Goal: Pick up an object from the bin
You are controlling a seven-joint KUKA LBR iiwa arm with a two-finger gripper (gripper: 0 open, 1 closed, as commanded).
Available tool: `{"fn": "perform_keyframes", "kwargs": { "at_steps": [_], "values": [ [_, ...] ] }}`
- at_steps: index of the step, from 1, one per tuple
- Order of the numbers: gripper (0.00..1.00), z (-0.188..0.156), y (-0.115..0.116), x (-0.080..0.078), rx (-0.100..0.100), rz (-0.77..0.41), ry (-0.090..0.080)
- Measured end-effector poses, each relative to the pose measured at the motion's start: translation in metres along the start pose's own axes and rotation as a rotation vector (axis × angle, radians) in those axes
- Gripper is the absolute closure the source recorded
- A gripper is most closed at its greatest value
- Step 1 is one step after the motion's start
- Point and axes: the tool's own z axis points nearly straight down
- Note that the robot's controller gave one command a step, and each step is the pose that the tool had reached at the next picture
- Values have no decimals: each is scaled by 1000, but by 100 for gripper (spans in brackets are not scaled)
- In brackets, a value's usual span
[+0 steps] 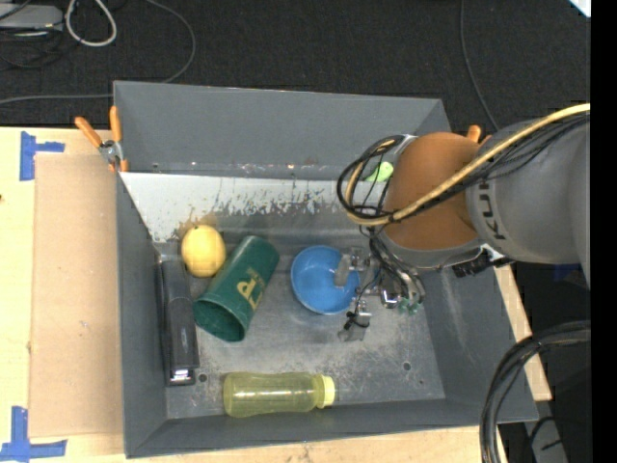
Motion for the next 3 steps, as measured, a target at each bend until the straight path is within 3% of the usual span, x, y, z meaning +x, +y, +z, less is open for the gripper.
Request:
{"fn": "perform_keyframes", "kwargs": {
  "at_steps": [1,2,3],
  "values": [
    [0,55,2,36,2,114,8],
    [0,42,4,25,1,90,2],
    [0,31,6,40,1,97,0]
  ]
}}
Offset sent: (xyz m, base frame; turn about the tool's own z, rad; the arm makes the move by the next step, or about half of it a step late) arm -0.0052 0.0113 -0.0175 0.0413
